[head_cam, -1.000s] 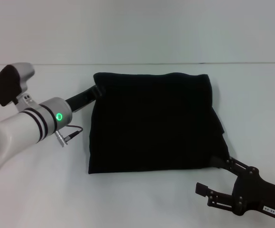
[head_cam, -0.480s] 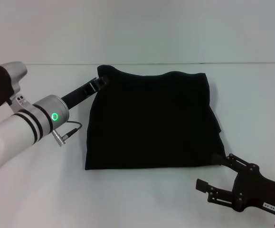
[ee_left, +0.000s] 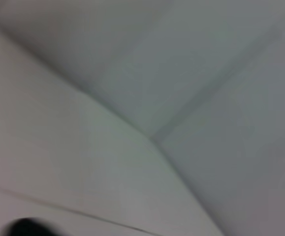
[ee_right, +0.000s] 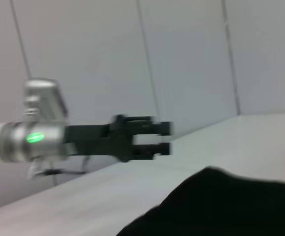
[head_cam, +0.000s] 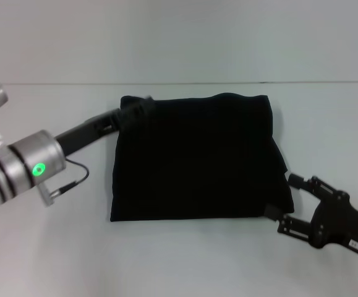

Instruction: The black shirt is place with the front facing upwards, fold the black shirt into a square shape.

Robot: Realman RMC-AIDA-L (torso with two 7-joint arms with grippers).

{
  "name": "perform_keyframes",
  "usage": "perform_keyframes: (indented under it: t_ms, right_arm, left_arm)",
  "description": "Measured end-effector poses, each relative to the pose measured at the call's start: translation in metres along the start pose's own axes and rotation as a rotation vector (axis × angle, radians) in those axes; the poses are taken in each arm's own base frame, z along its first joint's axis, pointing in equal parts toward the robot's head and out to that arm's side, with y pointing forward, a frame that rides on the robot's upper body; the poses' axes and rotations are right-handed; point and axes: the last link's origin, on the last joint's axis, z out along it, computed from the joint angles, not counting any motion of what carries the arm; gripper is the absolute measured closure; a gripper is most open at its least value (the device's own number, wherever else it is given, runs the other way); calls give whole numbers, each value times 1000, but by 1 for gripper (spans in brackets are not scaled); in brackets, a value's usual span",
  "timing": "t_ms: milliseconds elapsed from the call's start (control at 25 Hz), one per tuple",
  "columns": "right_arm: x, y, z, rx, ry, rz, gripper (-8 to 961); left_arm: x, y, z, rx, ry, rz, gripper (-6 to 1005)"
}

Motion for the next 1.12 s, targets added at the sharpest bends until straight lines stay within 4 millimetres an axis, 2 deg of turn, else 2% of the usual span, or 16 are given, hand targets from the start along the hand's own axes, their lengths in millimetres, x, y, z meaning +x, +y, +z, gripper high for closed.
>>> perform_keyframes:
  t_ms: [120, 240, 400, 520, 640, 720, 1120]
  right_arm:
    - [-4, -6, 5, 24, -6, -49, 12]
    - [-7, -12, 11, 49, -6, -76, 12]
    - [-8, -16, 16, 70, -6, -90, 12]
    - [-4, -12, 19, 71, -6, -114, 12]
    - [2, -11, 16, 84, 9, -120, 12]
    - [6, -11, 13, 99, 22, -114, 12]
    - [18, -8, -1, 131, 53, -93, 12]
  left_arm:
    - [-5, 21, -22, -181, -33, 193, 383]
    - [-18, 34, -48, -285, -13, 366, 271]
    - [-47, 32, -68, -278, -79, 477, 140]
    - [-70, 26, -74, -254, -166, 508, 55]
    - [-88, 18, -77, -216, -246, 515, 55]
    - [-90, 16, -78, -203, -249, 511, 54]
    - [-75, 7, -90, -144, -150, 525, 53]
